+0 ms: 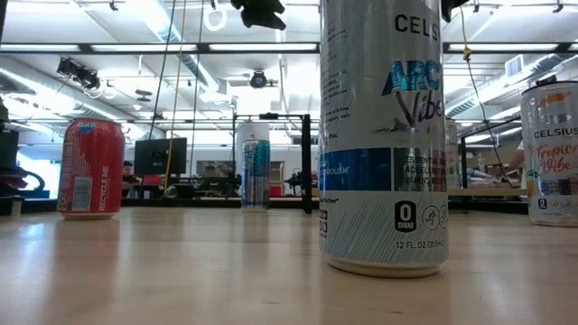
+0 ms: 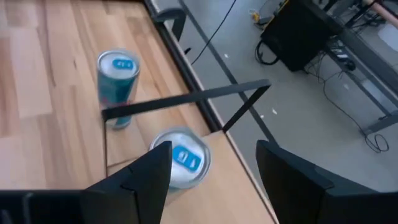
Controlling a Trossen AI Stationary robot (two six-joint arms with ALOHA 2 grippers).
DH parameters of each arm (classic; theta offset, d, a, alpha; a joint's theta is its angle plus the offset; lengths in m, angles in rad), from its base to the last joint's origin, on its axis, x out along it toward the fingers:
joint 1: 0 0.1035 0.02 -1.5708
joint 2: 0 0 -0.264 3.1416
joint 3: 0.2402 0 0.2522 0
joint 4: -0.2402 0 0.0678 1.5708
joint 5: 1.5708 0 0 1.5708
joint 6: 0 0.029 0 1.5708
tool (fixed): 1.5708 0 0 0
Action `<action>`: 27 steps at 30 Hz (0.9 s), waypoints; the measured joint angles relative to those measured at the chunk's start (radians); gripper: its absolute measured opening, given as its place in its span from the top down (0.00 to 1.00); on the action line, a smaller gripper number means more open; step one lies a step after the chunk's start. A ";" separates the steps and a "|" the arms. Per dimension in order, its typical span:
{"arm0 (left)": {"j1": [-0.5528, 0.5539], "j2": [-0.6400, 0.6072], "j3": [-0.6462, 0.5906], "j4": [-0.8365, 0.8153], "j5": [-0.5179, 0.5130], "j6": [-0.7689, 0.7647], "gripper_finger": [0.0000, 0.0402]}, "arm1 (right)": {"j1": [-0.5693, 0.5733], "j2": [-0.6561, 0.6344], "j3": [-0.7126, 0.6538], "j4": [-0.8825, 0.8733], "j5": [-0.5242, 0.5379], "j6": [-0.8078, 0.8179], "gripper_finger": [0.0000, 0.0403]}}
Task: Place canned beverage on shelf
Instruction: Put the bottom blue soda can on the shelf
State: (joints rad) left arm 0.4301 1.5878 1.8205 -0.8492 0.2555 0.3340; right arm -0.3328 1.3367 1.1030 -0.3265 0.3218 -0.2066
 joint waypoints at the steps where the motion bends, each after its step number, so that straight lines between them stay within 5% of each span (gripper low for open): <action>1: 0.000 -0.001 0.001 0.001 0.000 0.000 0.29 | 0.000 0.000 0.000 0.008 0.000 -0.003 0.40; 13: 0.000 -0.006 0.000 -0.025 0.000 -0.024 0.29 | 0.003 0.003 0.000 0.020 -0.013 -0.102 0.30; 20: 0.000 -0.006 0.000 -0.024 0.000 -0.028 0.29 | -0.047 0.003 0.000 0.012 -0.172 -0.087 0.17; 27: 0.000 -0.006 0.000 -0.024 0.000 -0.029 0.29 | -0.093 0.019 -0.013 0.047 -0.195 -0.039 0.14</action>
State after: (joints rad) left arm 0.4297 1.5822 1.8206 -0.8732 0.2550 0.3046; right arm -0.4260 1.3554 1.0903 -0.2791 0.1267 -0.2454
